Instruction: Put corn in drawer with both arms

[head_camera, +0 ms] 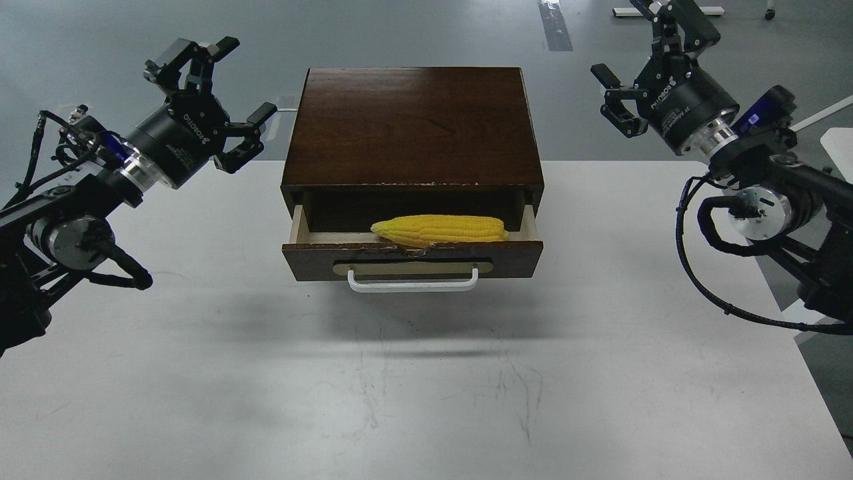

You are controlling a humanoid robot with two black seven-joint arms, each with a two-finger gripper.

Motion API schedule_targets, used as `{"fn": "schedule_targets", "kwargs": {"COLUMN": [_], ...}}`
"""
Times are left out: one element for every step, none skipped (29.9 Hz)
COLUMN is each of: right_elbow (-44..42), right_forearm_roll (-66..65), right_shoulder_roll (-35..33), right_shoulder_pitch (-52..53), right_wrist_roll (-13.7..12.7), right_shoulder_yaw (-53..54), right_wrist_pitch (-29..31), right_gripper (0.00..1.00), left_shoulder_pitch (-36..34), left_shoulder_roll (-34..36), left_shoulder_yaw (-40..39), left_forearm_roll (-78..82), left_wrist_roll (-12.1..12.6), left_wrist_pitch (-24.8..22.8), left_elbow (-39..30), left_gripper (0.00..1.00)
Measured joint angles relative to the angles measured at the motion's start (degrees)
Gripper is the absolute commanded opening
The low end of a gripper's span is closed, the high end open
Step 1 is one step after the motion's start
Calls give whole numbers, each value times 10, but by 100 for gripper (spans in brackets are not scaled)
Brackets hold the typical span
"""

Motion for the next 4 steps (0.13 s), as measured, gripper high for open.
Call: {"fn": "schedule_targets", "kwargs": {"right_elbow": [0,0,0,1], "right_forearm_roll": [0,1,1,1], "right_shoulder_roll": [0,0,0,0], "right_shoulder_pitch": [-11,-18,-24,-27], "right_wrist_roll": [0,0,0,0], "right_shoulder_yaw": [4,6,8,9], "right_wrist_pitch": [2,3,3,4], "right_gripper": [100,100,100,100], "left_shoulder_pitch": [0,0,0,1], "left_shoulder_roll": [-4,-6,-7,-9], "left_shoulder_yaw": [0,0,0,0], "left_forearm_roll": [0,-1,-1,-2], "left_wrist_roll": [0,0,0,0], "left_wrist_pitch": [-1,-1,-1,-2], "left_elbow": [2,3,4,5], "left_gripper": [98,98,98,98]}}
